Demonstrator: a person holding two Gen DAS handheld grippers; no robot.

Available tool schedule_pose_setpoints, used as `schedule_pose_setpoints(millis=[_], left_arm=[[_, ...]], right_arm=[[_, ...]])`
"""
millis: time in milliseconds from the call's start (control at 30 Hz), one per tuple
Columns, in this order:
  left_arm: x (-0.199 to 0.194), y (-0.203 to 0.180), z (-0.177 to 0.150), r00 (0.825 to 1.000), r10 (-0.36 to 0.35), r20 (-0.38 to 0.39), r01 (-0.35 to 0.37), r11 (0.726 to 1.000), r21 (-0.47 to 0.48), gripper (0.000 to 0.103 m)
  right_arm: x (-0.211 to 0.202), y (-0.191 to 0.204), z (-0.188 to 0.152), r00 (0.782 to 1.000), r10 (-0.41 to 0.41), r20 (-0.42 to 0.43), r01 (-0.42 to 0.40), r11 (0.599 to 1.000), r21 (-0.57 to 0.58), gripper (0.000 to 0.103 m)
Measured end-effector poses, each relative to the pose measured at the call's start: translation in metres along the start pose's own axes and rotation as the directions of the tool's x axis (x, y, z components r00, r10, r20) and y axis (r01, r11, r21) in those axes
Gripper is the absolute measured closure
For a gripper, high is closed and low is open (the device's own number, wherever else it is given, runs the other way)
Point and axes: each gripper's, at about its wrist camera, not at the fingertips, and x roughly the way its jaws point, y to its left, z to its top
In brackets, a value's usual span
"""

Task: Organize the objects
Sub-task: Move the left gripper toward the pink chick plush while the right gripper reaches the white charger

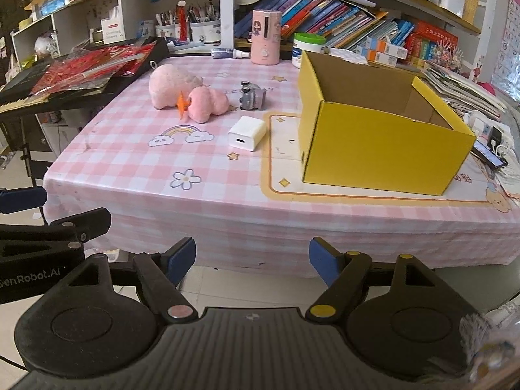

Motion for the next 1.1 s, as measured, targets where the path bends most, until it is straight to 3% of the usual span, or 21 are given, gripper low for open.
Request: schedule_pose_setpoints(millis=[533,1100], left_arm=[[0.021,0.019,0.012,0.999,0.041,-0.017,-0.042,0.997,-0.059,0.019],[0.083,0.031,0.058,0.995,0.081,-0.050,-0.087,0.989,-0.118,0.019]], right_arm=[[0.024,0.017,0.018,1.000,0.014,-0.012,-0.015,0.997,-0.071,0.027],[0.094,0.013,0.079,0.999,0.031,-0.028,-0.035,0.991,-0.126,0.028]])
